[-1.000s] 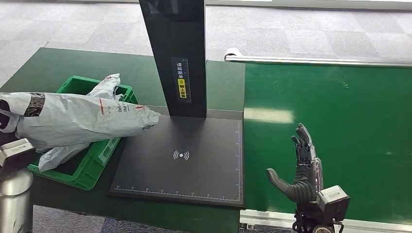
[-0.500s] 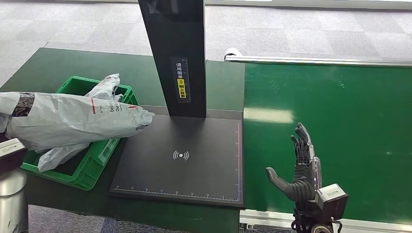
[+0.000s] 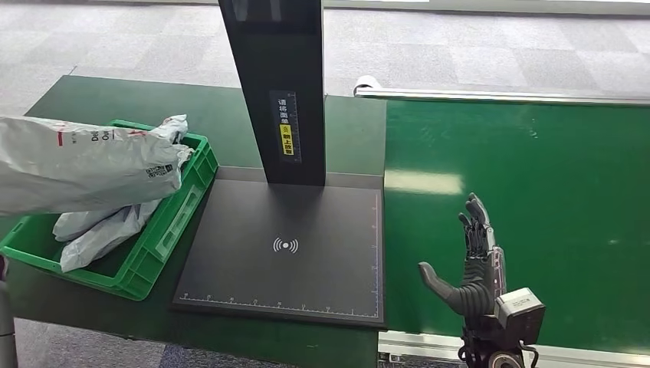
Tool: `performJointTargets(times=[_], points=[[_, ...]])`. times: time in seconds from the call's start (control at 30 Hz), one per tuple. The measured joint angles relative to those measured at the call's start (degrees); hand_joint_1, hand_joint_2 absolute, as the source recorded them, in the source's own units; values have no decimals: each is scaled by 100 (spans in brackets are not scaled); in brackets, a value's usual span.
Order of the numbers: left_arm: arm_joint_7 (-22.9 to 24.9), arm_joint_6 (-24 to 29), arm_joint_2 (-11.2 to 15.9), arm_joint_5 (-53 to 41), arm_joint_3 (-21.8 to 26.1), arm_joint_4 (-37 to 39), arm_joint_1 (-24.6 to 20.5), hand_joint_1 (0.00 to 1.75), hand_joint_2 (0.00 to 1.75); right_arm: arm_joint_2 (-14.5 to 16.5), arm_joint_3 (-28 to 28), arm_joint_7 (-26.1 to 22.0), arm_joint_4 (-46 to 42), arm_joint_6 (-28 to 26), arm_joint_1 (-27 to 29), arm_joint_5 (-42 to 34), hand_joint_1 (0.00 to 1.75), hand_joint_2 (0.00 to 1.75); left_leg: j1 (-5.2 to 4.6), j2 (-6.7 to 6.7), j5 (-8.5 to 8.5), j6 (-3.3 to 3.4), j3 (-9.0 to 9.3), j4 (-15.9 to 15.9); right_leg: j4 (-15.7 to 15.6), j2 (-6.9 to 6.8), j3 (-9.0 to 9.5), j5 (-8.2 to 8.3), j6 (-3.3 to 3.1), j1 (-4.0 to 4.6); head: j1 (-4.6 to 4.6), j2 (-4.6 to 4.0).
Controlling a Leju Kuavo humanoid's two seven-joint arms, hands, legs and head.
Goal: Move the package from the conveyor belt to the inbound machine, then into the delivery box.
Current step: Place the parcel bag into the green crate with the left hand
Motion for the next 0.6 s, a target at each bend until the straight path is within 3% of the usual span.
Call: performJointTargets(times=[0.37,0.6], points=[[104,-36,510,296,122,1178,-612,175,175,13,10,0,86,-15,-24,9,0,175,0,1,0,0,-1,0,0,1,-2,0,0,0,-1,0],[41,-32,661,419,316,1728,-756,175,175,25,20,2,91,-31,-50,28,0,175,1,0,0,0,-2,0,0,0,-1,0,0,1,1,0]])
